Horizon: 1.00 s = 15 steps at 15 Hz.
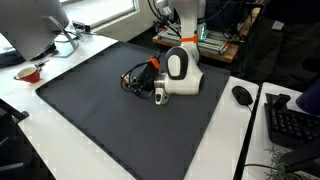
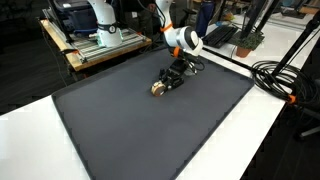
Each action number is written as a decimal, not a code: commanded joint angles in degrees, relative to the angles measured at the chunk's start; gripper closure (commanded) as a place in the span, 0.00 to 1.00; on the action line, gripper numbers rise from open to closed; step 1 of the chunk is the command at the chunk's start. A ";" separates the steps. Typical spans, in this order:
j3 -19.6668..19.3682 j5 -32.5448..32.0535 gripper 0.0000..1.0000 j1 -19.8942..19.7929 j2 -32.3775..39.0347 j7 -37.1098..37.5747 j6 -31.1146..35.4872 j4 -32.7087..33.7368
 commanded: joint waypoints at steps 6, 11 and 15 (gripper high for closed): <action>0.83 2.50 0.92 0.08 -3.50 1.29 -2.62 -1.21; 1.12 2.55 0.92 0.26 -5.81 1.29 -3.98 -1.99; 1.38 2.57 0.92 0.30 -6.54 1.20 -4.52 -2.09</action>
